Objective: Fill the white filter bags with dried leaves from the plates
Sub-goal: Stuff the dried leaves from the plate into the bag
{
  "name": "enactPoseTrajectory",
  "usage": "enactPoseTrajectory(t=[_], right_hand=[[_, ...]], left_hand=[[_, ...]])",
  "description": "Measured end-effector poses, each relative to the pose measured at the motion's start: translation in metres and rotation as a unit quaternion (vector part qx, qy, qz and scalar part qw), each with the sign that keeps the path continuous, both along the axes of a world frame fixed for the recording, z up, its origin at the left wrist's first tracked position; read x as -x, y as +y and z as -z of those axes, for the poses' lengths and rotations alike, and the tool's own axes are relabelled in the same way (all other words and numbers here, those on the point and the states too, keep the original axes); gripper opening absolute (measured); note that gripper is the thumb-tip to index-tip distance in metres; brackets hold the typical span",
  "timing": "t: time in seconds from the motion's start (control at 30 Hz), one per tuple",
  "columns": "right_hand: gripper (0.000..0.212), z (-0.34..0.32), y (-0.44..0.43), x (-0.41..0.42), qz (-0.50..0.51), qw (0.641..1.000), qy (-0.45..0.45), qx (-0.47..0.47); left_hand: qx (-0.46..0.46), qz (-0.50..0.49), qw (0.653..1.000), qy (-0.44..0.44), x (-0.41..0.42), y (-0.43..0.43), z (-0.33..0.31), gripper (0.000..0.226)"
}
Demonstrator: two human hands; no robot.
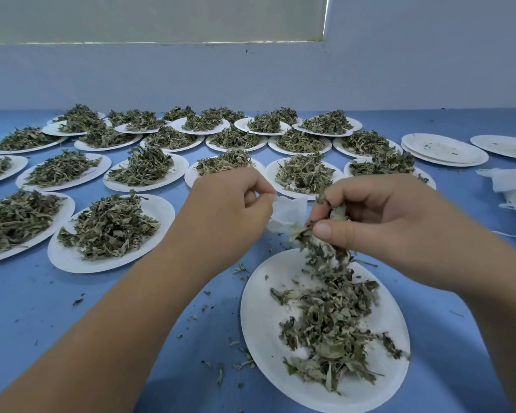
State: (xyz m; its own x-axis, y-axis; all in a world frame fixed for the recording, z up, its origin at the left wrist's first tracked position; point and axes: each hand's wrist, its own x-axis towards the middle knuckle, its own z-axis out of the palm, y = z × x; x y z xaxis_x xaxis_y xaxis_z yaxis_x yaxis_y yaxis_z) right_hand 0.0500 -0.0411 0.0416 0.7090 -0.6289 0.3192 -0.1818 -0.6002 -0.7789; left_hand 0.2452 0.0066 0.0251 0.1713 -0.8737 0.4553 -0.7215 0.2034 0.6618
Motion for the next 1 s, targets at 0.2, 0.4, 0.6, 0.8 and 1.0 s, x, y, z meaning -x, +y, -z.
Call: enactPoseTrajectory(t=[0.2,0.4,0.6,0.8,1.0], right_hand=[[0.008,0.002,0.001,-0.005,0.078,0.995,-0.060,0.012],[0.003,0.008,-0.001,-0.008,0.116,0.992,-0.029,0.029],[0.009,0.014,0.002,-0.013,0.144,0.986,-0.010,0.086],[0.008,0.017,0.002,-0.015,0.172,0.978,0.001,0.117],[0.010,0.018,0.003,-0.020,0.185,0.966,0.046,0.174]], left_hand=[[-0.016,0.030,0.999,0.034,0.006,0.002,0.000,0.011],[-0.031,0.039,0.997,0.062,0.009,0.003,-0.001,0.012],[-0.035,0.059,0.996,0.060,0.015,0.005,-0.001,0.013],[-0.046,0.073,0.993,0.079,0.018,0.006,-0.001,0.015],[-0.055,0.087,0.988,0.118,0.022,0.006,-0.002,0.028]])
